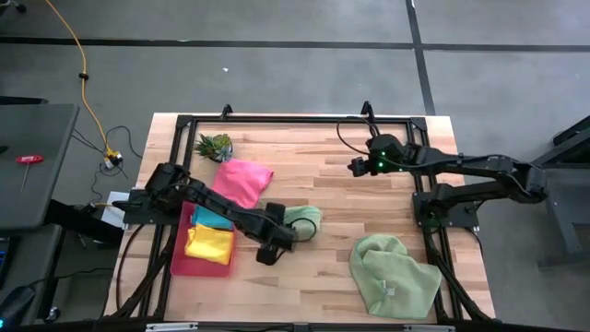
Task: Fold microfiber towels
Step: Put the top green microfiber towel into the red bin
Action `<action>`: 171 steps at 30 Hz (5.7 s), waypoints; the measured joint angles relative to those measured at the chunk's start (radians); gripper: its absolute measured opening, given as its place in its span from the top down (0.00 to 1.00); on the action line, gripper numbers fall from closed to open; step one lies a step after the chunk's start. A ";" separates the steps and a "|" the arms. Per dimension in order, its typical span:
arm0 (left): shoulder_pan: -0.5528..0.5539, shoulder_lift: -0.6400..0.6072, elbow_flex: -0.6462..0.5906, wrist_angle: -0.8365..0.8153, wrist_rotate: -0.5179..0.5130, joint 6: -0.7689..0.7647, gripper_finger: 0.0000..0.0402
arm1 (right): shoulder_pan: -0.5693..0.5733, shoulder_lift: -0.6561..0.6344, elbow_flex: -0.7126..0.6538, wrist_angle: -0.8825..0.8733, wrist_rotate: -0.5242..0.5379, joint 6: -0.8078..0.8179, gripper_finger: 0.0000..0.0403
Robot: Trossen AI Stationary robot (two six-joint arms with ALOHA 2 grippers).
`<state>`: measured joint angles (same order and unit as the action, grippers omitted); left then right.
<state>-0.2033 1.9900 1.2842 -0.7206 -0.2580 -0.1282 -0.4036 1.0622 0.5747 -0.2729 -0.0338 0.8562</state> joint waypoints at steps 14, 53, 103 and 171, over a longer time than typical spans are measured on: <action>-0.044 0.081 0.004 0.055 -0.223 -0.076 0.73 | 0.065 0.000 0.000 0.000 0.001 -0.031 0.53; -0.010 -0.696 0.167 -0.800 0.104 -0.308 1.00 | 0.097 -0.002 0.000 0.018 0.000 -0.097 0.53; -0.761 -0.443 -0.178 -0.721 -0.023 -0.902 1.00 | 0.097 -0.002 0.000 0.018 -0.026 -0.019 0.53; -0.712 -0.351 -0.095 -0.517 0.259 -0.626 0.56 | 0.096 -0.001 0.000 0.013 -0.004 -0.053 0.53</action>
<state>-0.9154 1.6390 1.1888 -1.2377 0.0006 -0.7540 -0.3075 1.0611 0.5747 -0.2600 -0.0376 0.8036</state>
